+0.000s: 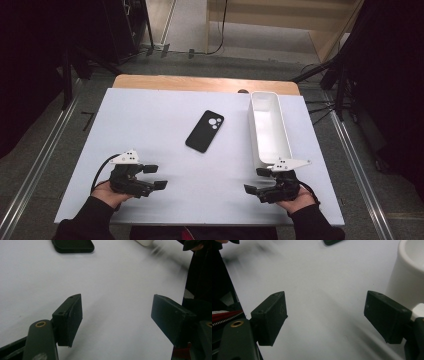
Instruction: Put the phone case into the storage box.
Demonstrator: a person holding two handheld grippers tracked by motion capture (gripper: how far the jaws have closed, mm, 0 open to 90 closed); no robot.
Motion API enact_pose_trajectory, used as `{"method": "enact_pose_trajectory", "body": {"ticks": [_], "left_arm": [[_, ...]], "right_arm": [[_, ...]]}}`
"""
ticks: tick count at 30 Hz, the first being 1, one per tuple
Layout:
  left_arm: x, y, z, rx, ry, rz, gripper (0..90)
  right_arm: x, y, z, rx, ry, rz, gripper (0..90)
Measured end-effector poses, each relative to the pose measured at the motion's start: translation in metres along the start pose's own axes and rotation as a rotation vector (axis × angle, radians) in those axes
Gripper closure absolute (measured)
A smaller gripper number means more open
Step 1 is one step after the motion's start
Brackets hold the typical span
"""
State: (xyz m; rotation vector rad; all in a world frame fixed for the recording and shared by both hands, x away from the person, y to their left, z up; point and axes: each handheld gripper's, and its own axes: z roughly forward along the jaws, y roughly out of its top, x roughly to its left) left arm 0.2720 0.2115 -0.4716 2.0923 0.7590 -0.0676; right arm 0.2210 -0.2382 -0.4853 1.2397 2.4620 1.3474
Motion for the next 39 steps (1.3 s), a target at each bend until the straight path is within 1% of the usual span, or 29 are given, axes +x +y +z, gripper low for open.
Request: {"method": "enact_pose_trajectory", "body": {"ticks": [3, 5, 6, 9, 14, 16, 20, 22, 24, 25, 27, 30, 34, 38, 39], "left_arm": [[0.000, 0.000, 0.000, -0.001, -0.004, -0.007, 24.4], [0.001, 0.001, 0.001, -0.006, 0.016, -0.006, 24.4], [0.001, 0.001, 0.001, -0.014, 0.007, -0.014, 24.4], [0.001, 0.002, 0.000, -0.010, 0.008, -0.020, 24.1], [0.001, 0.003, 0.000, -0.018, 0.016, -0.011, 24.0], [0.002, 0.005, 0.000, -0.019, 0.033, -0.011, 24.0], [0.004, 0.006, 0.000, -0.031, 0.047, -0.041, 23.9], [0.004, 0.006, -0.001, -0.035, 0.066, -0.044, 23.9], [0.005, 0.007, -0.002, -0.042, 0.076, -0.056, 23.9], [0.005, 0.008, -0.002, -0.039, 0.095, -0.057, 24.0], [0.007, 0.009, -0.003, -0.043, 0.114, -0.067, 24.1], [0.010, 0.012, -0.002, -0.037, 0.114, -0.099, 24.4], [0.013, 0.016, 0.001, -0.033, 0.112, -0.106, 24.4], [0.013, 0.019, 0.005, -0.026, 0.116, -0.078, 24.4], [0.013, 0.020, 0.005, -0.027, 0.113, -0.079, 24.5]], "right_arm": [[0.000, 0.000, 0.000, 0.003, -0.002, 0.003, 16.9], [-0.001, 0.000, 0.000, 0.008, -0.004, 0.006, 16.9], [-0.001, 0.000, 0.000, 0.008, -0.005, 0.004, 16.9], [-0.001, 0.000, 0.001, 0.008, -0.007, 0.003, 16.9], [-0.001, 0.000, 0.001, 0.007, -0.008, 0.004, 16.9], [-0.001, 0.000, 0.000, 0.009, -0.008, 0.008, 16.9], [-0.001, -0.001, 0.000, 0.010, -0.009, 0.007, 16.9], [-0.001, -0.001, 0.000, 0.011, -0.010, 0.005, 16.8], [-0.001, -0.001, 0.000, 0.011, -0.011, 0.005, 16.9], [-0.001, -0.001, 0.000, 0.012, -0.011, 0.004, 16.9], [-0.001, -0.001, 0.001, 0.010, -0.009, 0.008, 16.9], [0.000, 0.000, 0.001, 0.003, -0.009, 0.017, 16.9], [0.001, 0.000, 0.002, 0.010, -0.001, 0.015, 16.9], [0.001, 0.000, 0.002, 0.010, 0.001, 0.008, 16.9], [0.001, 0.000, 0.002, 0.010, 0.001, 0.005, 16.9]]}}
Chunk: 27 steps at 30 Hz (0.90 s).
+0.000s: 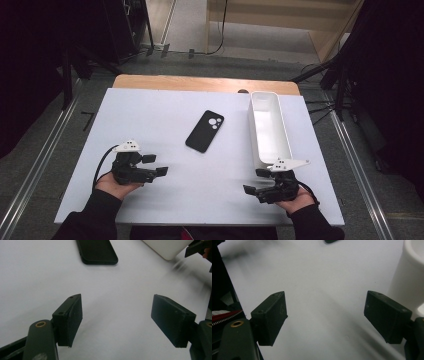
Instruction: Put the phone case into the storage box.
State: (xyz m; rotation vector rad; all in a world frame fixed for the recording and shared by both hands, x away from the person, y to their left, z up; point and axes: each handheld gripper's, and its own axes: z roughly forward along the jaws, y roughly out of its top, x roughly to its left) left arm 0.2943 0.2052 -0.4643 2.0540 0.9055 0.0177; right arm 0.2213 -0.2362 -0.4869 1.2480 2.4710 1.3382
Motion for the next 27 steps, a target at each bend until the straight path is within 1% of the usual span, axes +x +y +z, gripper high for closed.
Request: {"method": "enact_pose_trajectory", "body": {"ticks": [1, 2, 6, 7, 10, 15, 17, 18, 20, 22, 23, 26, 27], "left_arm": [[0.000, 0.001, 0.001, -0.002, -0.003, 0.006, 24.5], [0.001, 0.002, 0.002, -0.006, -0.010, -0.003, 24.5], [0.001, 0.004, 0.003, -0.003, -0.012, -0.012, 24.5], [0.002, 0.006, 0.003, -0.007, -0.019, -0.007, 24.5], [0.002, 0.009, 0.004, -0.009, -0.023, 0.000, 24.5], [0.004, 0.016, 0.007, -0.007, -0.035, 0.000, 24.6], [0.004, 0.019, 0.008, -0.003, -0.045, -0.003, 28.5], [0.004, 0.021, 0.009, -0.001, -0.054, -0.002, 28.5], [0.004, 0.024, 0.011, 0.000, -0.056, 0.005, 28.5], [0.004, 0.027, 0.013, 0.012, -0.054, 0.006, 28.4], [0.004, 0.028, 0.014, 0.007, -0.058, 0.011, 28.4], [0.003, 0.033, 0.018, 0.015, -0.057, 0.026, 28.4], [0.004, 0.034, 0.018, 0.011, -0.057, 0.033, 28.4]], "right_arm": [[0.000, 0.000, 0.000, 0.000, 0.001, 0.001, 16.9], [0.001, 0.000, 0.000, -0.002, 0.002, 0.002, 16.9], [0.003, 0.001, 0.000, -0.006, 0.009, 0.000, 16.8], [0.003, 0.001, 0.000, -0.005, 0.013, 0.002, 16.8], [0.003, 0.001, 0.001, -0.007, 0.015, -0.001, 16.9], [0.003, 0.001, 0.001, -0.005, 0.017, 0.001, 16.8], [0.003, 0.001, 0.000, -0.005, 0.014, 0.003, 16.9], [0.002, 0.001, 0.001, -0.008, 0.013, -0.001, 16.9], [0.003, 0.001, 0.000, -0.008, 0.010, 0.003, 16.9], [0.002, 0.001, 0.000, -0.009, 0.009, 0.004, 16.8], [0.002, 0.001, 0.001, -0.010, 0.011, 0.005, 16.9], [0.003, 0.001, 0.002, -0.010, 0.015, 0.001, 16.8], [0.004, 0.002, 0.002, -0.009, 0.015, -0.001, 16.9]]}}
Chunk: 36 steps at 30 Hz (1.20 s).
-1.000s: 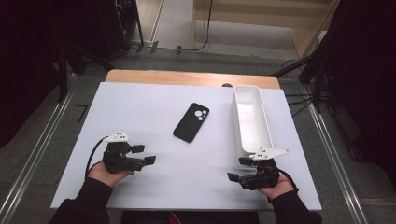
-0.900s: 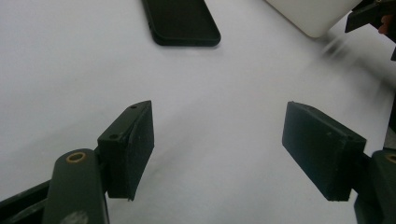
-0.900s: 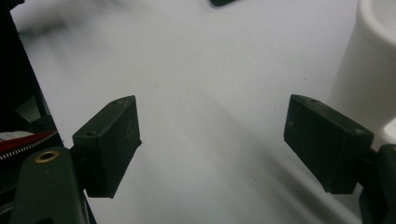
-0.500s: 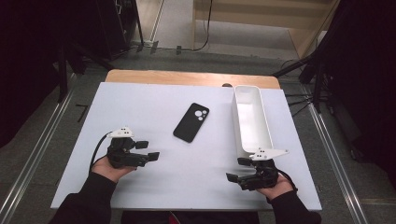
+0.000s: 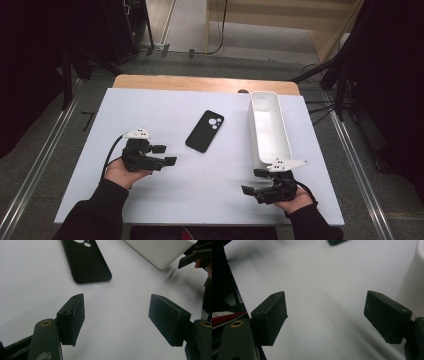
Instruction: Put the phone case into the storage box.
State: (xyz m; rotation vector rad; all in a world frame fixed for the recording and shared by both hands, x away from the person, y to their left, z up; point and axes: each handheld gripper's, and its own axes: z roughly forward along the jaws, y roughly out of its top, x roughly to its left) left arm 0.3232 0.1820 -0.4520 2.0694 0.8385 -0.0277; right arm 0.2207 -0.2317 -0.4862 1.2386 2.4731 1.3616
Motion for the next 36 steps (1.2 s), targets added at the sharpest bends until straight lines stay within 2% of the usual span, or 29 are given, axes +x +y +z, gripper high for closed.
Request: {"method": "enact_pose_trajectory", "body": {"ticks": [8, 12, 26, 30, 36], "left_arm": [[0.001, 0.013, 0.009, 0.003, -0.015, 0.012, 28.5], [0.005, 0.017, 0.015, 0.029, -0.011, 0.017, 31.2], [0.009, 0.038, 0.035, 0.058, -0.066, 0.023, 31.1], [0.009, 0.047, 0.044, 0.071, -0.060, 0.044, 31.1], [0.014, 0.059, 0.053, 0.067, -0.061, 0.038, 31.1]], "right_arm": [[0.000, 0.000, 0.000, -0.001, 0.003, 0.003, 16.8], [0.001, 0.001, 0.000, -0.003, 0.003, 0.003, 16.9], [0.001, 0.001, -0.002, -0.018, 0.002, -0.002, 16.9], [0.001, 0.001, -0.001, -0.013, 0.003, -0.006, 16.8], [0.001, 0.001, -0.001, -0.017, 0.004, -0.002, 16.9]]}}
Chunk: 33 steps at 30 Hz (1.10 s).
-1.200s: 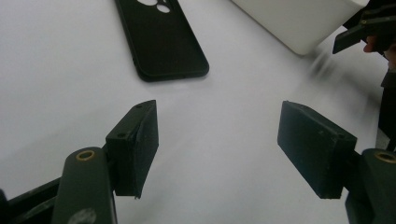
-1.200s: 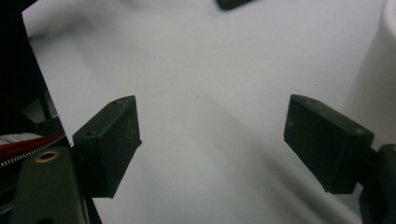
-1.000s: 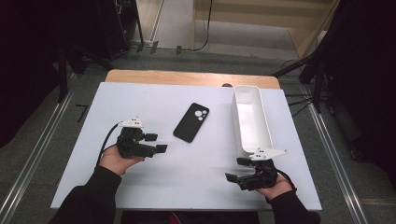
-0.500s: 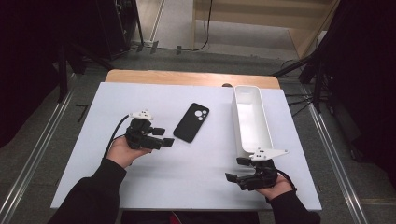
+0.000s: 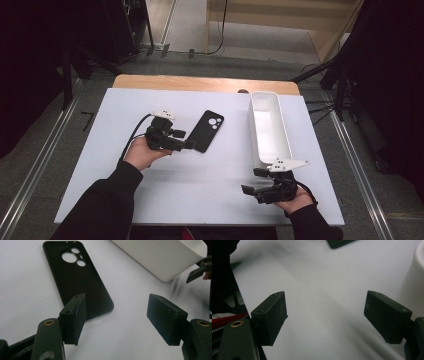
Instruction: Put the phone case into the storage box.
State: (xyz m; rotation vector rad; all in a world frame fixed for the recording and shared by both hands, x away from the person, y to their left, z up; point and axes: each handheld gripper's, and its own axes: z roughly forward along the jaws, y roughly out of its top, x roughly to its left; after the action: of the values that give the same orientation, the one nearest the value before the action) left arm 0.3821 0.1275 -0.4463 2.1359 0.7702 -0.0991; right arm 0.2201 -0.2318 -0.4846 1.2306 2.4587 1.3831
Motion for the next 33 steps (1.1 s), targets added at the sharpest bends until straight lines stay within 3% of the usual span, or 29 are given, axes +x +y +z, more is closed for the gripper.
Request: {"method": "enact_pose_trajectory", "body": {"ticks": [5, 14, 21, 23, 24, 26, 30, 33], "left_arm": [[0.004, 0.006, 0.004, -0.008, 0.004, -0.004, 31.2], [0.010, 0.015, 0.023, 0.017, 0.018, 0.027, 31.1], [0.011, 0.016, 0.036, 0.019, 0.023, 0.012, 32.3], [0.010, 0.015, 0.038, 0.027, 0.017, 0.010, 36.1], [0.009, 0.014, 0.037, 0.027, 0.007, 0.023, 43.1], [0.005, 0.013, 0.037, 0.021, 0.036, 0.056, 57.6], [0.003, 0.011, 0.040, 0.039, 0.018, 0.069, 85.5], [0.003, 0.009, 0.043, 0.064, 0.018, 0.055, 89.0]], "right_arm": [[0.000, 0.000, -0.001, -0.001, -0.001, -0.002, 16.8], [0.001, 0.000, 0.000, 0.007, 0.002, -0.002, 16.9], [0.000, 0.000, 0.000, 0.000, -0.001, -0.005, 16.9], [0.000, 0.000, 0.000, 0.001, -0.002, -0.005, 16.9], [0.000, 0.000, 0.000, 0.003, -0.002, -0.003, 16.8], [0.000, 0.000, 0.000, 0.002, -0.001, -0.004, 16.9], [0.000, 0.000, -0.001, -0.006, 0.002, -0.006, 16.9], [0.000, 0.000, -0.001, -0.004, 0.002, -0.005, 16.9]]}}
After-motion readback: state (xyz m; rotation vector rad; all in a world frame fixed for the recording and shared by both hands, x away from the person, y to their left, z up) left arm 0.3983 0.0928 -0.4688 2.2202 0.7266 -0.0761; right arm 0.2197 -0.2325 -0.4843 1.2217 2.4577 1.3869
